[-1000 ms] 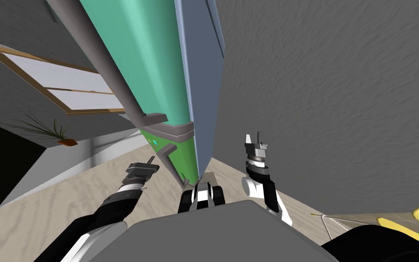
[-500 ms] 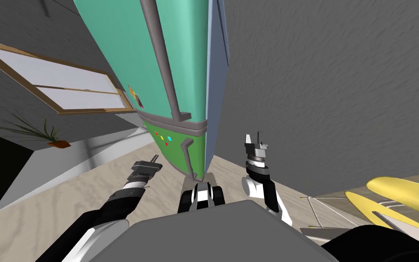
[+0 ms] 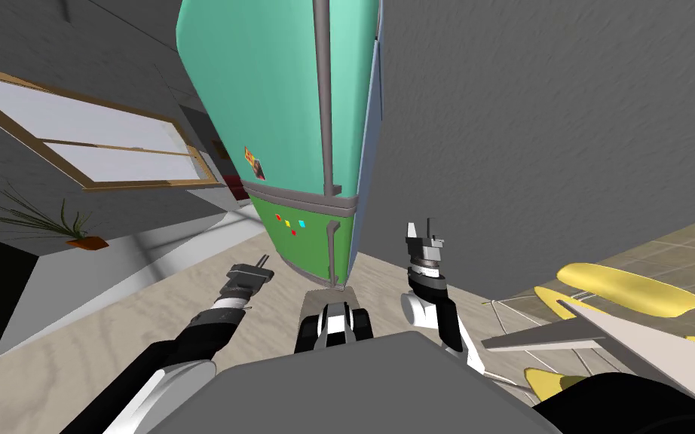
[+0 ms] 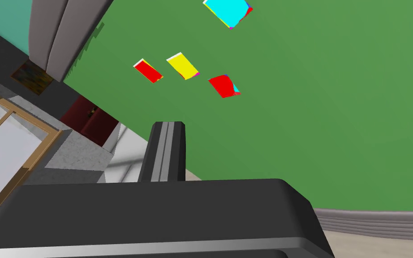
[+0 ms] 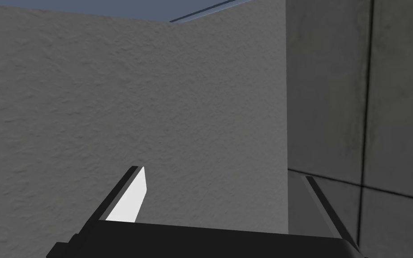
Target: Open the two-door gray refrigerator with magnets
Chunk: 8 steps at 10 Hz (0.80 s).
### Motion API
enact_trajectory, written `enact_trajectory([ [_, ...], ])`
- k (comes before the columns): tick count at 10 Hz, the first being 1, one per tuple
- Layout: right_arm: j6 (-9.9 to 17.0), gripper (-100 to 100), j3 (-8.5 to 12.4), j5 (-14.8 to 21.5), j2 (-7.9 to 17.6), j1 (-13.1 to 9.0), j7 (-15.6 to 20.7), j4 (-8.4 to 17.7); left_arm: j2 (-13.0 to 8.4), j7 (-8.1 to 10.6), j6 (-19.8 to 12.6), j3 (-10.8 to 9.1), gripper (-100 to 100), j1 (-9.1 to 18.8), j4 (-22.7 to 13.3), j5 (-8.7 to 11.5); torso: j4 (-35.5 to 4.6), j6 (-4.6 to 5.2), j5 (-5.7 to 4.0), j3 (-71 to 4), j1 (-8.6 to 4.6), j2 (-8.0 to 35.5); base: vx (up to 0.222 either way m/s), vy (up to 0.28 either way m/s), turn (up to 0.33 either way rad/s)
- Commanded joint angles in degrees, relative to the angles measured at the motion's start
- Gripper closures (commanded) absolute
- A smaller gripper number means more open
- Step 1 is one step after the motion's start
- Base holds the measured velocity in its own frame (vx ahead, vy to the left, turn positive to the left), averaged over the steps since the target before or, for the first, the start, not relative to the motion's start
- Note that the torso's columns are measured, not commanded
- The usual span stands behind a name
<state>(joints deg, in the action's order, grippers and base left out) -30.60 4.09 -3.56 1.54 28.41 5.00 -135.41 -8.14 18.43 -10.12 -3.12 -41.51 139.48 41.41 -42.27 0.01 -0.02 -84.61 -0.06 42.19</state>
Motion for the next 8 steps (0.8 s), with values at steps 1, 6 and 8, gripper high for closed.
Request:
enact_trajectory([
  [1, 0.0, 0, 0.0, 0.0, -0.01, 0.0, 0.0, 0.0, -1.54, 0.05, -0.14, 0.85, 100, 0.42, -0.07, 0.68, 0.01, -0.02, -0.03, -0.01, -0.14, 0.01, -0.183, 0.232, -0.108],
  [6, 0.0, 0, -0.01, 0.0, -0.01, -0.01, 0.0, 0.0, -3.6, 0.12, -0.37, 1.9, 100, 1.21, -0.36, 1.58, -0.04, 0.0, -0.03, 0.09, -0.06, 0.18, -0.184, 0.205, -0.077],
  [8, 0.0, 0, -0.01, 0.0, -0.02, 0.02, 0.0, 0.0, -2.8, 0.06, 0.04, 2.46, -100, 2.25, -2.11, 1.16, 0.08, -0.02, -0.04, -0.17, -0.21, -0.28, -0.018, 0.023, -0.041],
])
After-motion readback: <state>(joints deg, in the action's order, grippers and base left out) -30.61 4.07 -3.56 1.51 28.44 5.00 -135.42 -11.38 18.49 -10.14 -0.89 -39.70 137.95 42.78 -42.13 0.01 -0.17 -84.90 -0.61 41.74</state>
